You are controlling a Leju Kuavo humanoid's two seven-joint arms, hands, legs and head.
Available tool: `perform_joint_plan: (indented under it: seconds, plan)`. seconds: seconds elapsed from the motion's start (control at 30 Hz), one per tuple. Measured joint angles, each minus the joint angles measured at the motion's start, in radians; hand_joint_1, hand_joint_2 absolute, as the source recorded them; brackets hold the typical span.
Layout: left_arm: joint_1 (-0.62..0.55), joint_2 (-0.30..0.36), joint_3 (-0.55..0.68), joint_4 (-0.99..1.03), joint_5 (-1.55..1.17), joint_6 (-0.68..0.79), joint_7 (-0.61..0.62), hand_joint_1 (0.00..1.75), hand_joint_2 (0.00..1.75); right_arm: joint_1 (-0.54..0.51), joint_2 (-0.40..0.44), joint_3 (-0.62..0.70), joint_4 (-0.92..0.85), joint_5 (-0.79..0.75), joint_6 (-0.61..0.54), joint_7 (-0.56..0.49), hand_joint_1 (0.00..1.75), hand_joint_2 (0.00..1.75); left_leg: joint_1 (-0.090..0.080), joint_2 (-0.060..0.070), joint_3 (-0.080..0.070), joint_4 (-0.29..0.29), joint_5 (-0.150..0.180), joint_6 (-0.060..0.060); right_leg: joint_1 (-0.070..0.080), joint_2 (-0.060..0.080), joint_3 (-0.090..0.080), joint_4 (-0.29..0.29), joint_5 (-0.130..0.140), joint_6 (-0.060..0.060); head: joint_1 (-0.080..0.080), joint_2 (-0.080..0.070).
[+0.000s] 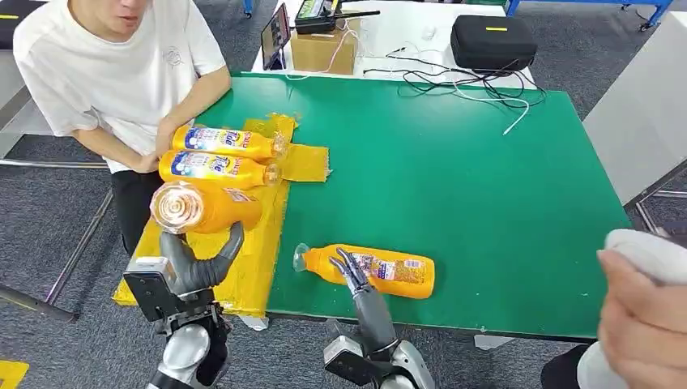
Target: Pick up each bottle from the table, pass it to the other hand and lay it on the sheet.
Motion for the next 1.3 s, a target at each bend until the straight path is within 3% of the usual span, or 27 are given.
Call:
perform_joint_plan:
  seconds: [0.17, 0.27, 0.4, 0.5, 0.6, 0.9, 1.3]
  plan:
    - [-0.003, 0.000, 0.009, 0.008, -0.038, 0.014, -0.009, 1.75, 1.75, 0.000, 0.004, -0.005, 0.003, 0.000, 0.003, -0.001, 0.00, 0.00, 0.000, 0.000, 0.000, 0.000, 0.000, 0.000, 0.000, 0.000, 0.000, 0.000, 0.000, 0.000, 0.000, 0.000]
    - [-0.024, -0.026, 0.085, 0.056, -0.394, 0.031, 0.006, 1.68, 1.75, 0.001, 0.008, -0.006, 0.003, 0.003, 0.019, -0.008, 0.00, 0.00, 0.000, -0.001, 0.000, 0.000, 0.000, 0.000, 0.000, 0.000, 0.000, 0.000, 0.000, 0.000, 0.000, 0.000]
    - [-0.077, -0.051, 0.229, 0.162, -0.919, 0.035, 0.070, 1.75, 1.75, 0.011, 0.017, -0.008, -0.005, 0.003, 0.042, -0.013, 0.00, 0.00, 0.000, 0.001, 0.000, 0.000, 0.000, 0.000, 0.000, 0.000, 0.000, 0.000, 0.000, 0.000, 0.000, 0.000]
    - [-0.118, -0.053, 0.330, 0.251, -1.114, 0.035, 0.131, 1.75, 1.75, 0.022, 0.022, -0.009, -0.023, 0.002, 0.055, -0.013, 0.00, 0.00, 0.000, 0.002, 0.001, 0.000, 0.000, -0.001, 0.000, 0.000, 0.000, 0.000, 0.000, 0.000, 0.000, 0.000]
    - [-0.142, -0.039, 0.365, 0.323, -1.319, 0.036, 0.280, 1.75, 1.75, 0.030, 0.026, -0.009, -0.044, 0.000, 0.075, -0.008, 0.00, 0.00, 0.001, 0.001, 0.001, 0.000, 0.000, -0.001, 0.001, 0.000, 0.000, 0.000, 0.000, 0.000, 0.000, 0.000]
    - [-0.162, -0.013, 0.365, 0.447, -1.408, 0.038, 0.442, 1.75, 1.75, 0.052, 0.053, 0.000, -0.095, -0.034, 0.160, 0.032, 0.00, 0.00, 0.000, 0.000, -0.001, 0.000, 0.000, 0.000, 0.000, 0.000, -0.001, 0.000, 0.000, 0.000, 0.000, 0.000]
    - [-0.228, 0.007, 0.365, 0.572, -1.326, 0.043, 0.423, 1.75, 1.75, 0.051, 0.058, 0.022, -0.105, -0.037, 0.187, 0.040, 0.00, 0.00, 0.000, 0.000, 0.002, 0.000, 0.001, -0.001, 0.000, 0.000, 0.002, 0.001, 0.000, 0.000, 0.000, 0.000]
